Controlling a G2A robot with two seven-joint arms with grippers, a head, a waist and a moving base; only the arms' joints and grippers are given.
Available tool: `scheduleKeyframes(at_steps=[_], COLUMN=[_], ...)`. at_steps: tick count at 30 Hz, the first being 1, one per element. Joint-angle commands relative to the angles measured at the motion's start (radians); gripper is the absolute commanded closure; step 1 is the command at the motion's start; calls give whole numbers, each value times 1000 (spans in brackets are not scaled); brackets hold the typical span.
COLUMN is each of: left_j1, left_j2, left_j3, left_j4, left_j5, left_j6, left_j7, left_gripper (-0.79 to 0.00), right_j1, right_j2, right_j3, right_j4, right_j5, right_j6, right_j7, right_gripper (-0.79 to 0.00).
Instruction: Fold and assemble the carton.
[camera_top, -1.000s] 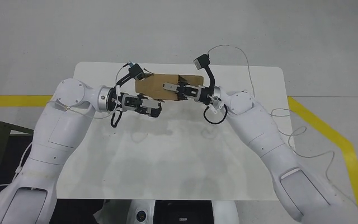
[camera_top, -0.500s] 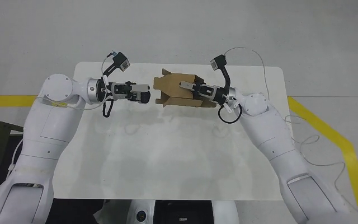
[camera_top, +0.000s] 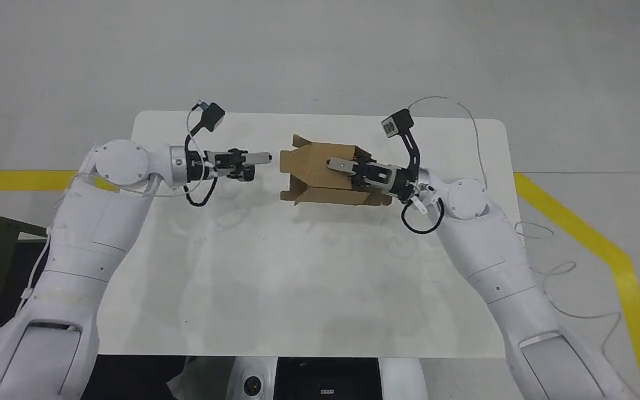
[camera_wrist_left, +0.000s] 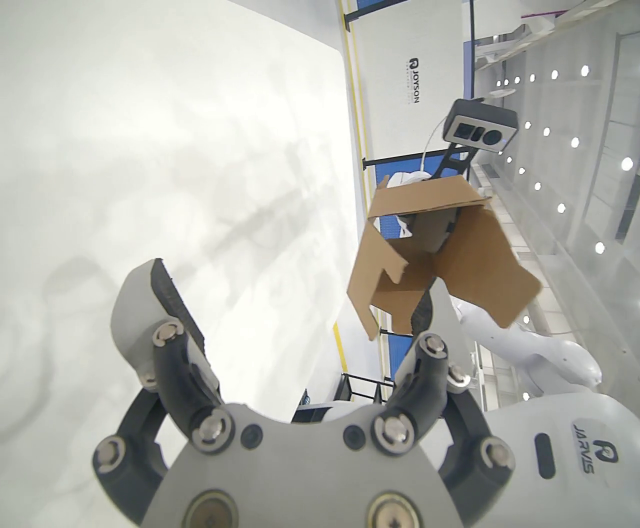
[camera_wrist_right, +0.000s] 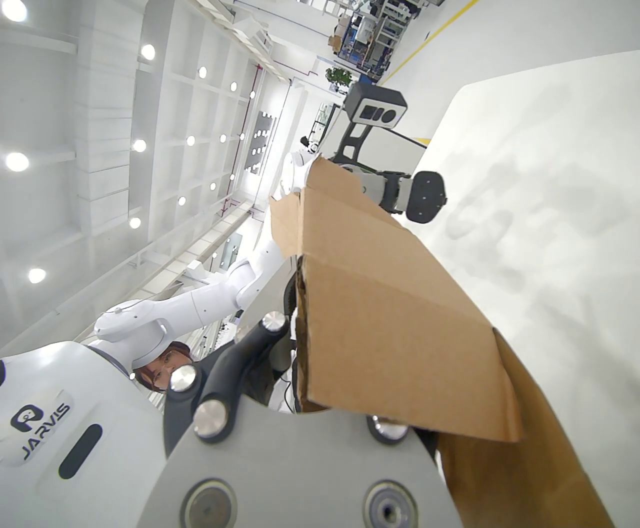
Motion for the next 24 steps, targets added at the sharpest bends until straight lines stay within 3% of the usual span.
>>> scheduleKeyframes(at_steps=[1, 24], left_j1=[2, 24], left_j2=[-1, 2], left_j3=[6, 9], left_j4=[-2, -68], left_j5=[16, 7], left_j6=[-3, -6], left_j7=[9, -32], left_gripper=[-785, -785], right_j1=[3, 60], right_j2=[-2, -50], right_j3=[-3, -93], right_j4=[1, 77], right_j5=[4, 72], right_j6=[-7, -74], right_j7=[-3, -6], right_gripper=[0, 0])
